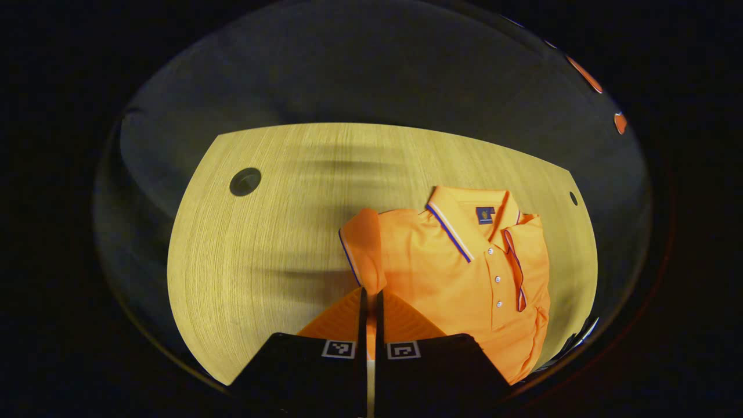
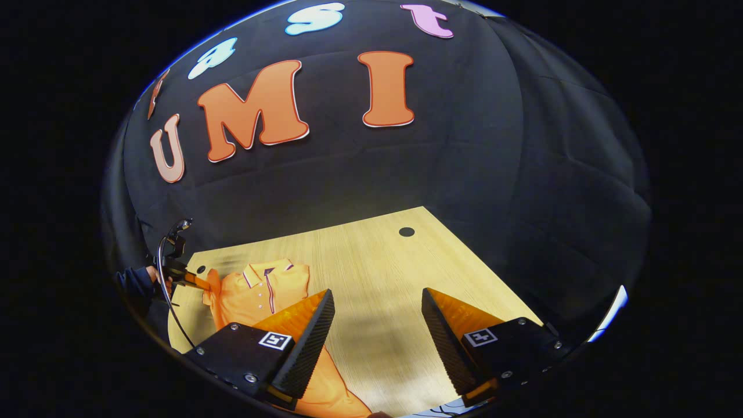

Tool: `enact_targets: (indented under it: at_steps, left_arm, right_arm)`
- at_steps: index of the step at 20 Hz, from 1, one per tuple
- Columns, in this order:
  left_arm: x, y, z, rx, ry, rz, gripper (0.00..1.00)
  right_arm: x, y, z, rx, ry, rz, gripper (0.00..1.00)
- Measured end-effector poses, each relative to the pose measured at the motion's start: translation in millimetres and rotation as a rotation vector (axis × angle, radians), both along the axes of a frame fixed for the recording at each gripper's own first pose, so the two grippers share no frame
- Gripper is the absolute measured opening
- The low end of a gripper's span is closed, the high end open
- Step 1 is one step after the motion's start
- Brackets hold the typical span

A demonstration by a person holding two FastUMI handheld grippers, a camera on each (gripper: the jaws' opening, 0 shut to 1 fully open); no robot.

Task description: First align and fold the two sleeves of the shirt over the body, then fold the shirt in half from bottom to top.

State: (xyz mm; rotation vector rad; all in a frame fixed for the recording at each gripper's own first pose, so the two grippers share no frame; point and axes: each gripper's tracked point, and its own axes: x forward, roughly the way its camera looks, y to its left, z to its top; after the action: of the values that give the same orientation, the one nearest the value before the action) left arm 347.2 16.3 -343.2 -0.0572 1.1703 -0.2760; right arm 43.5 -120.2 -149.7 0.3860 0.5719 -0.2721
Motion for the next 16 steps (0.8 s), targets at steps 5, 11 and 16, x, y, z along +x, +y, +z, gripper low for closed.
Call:
enact_targets:
  at_steps: [5, 11, 16]
  left_arm:
    - [1, -45, 17, -0.030, -0.028, -0.091, 0.05]
    - [-15, -107, 30, -0.189, -0.005, -0.153, 0.16]
    - [-24, -119, 50, -0.235, -0.075, -0.204, 0.55]
  right_arm:
    - [5, 8, 2, -0.007, -0.008, 0.029, 0.92]
    - [-7, 12, -1, 0.021, 0.006, -0.005, 0.92]
    - [-24, 13, -3, 0.016, 0.018, -0.033, 0.92]
